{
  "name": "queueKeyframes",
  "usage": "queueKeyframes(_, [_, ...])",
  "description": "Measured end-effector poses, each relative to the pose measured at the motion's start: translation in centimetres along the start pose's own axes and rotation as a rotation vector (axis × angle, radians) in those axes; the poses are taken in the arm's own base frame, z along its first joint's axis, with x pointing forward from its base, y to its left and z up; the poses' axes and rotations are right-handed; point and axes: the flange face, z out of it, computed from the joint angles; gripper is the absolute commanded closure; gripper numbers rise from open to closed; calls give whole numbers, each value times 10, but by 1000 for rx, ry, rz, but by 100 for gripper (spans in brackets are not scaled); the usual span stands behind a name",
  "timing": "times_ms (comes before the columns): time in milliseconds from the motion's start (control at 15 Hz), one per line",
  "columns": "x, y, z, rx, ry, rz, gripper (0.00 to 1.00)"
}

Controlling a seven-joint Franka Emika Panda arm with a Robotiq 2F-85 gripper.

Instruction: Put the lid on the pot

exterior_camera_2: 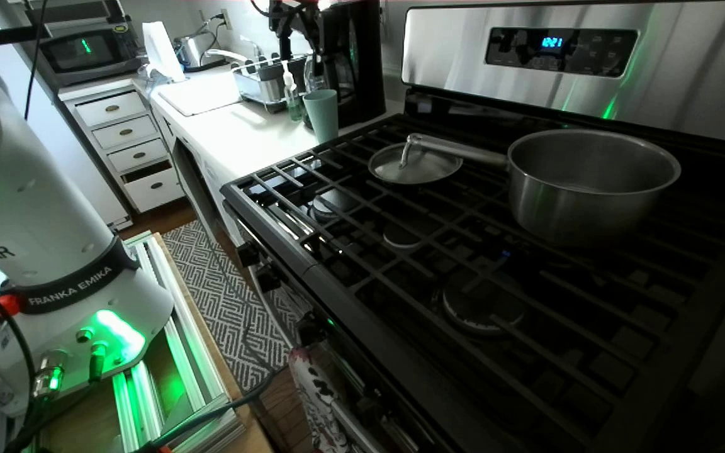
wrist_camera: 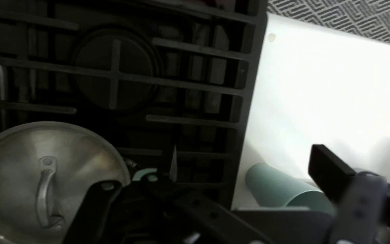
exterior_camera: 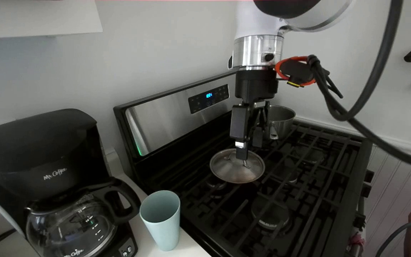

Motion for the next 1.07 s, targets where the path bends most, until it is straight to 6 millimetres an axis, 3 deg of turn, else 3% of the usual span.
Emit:
queueKeyframes(467, [43, 70, 42, -191, 68, -88, 0])
queueKeyframes(800, [81, 97, 73, -261, 48, -132, 0])
queueKeyframes(1067, [93, 119, 93, -269, 16, -108, 0])
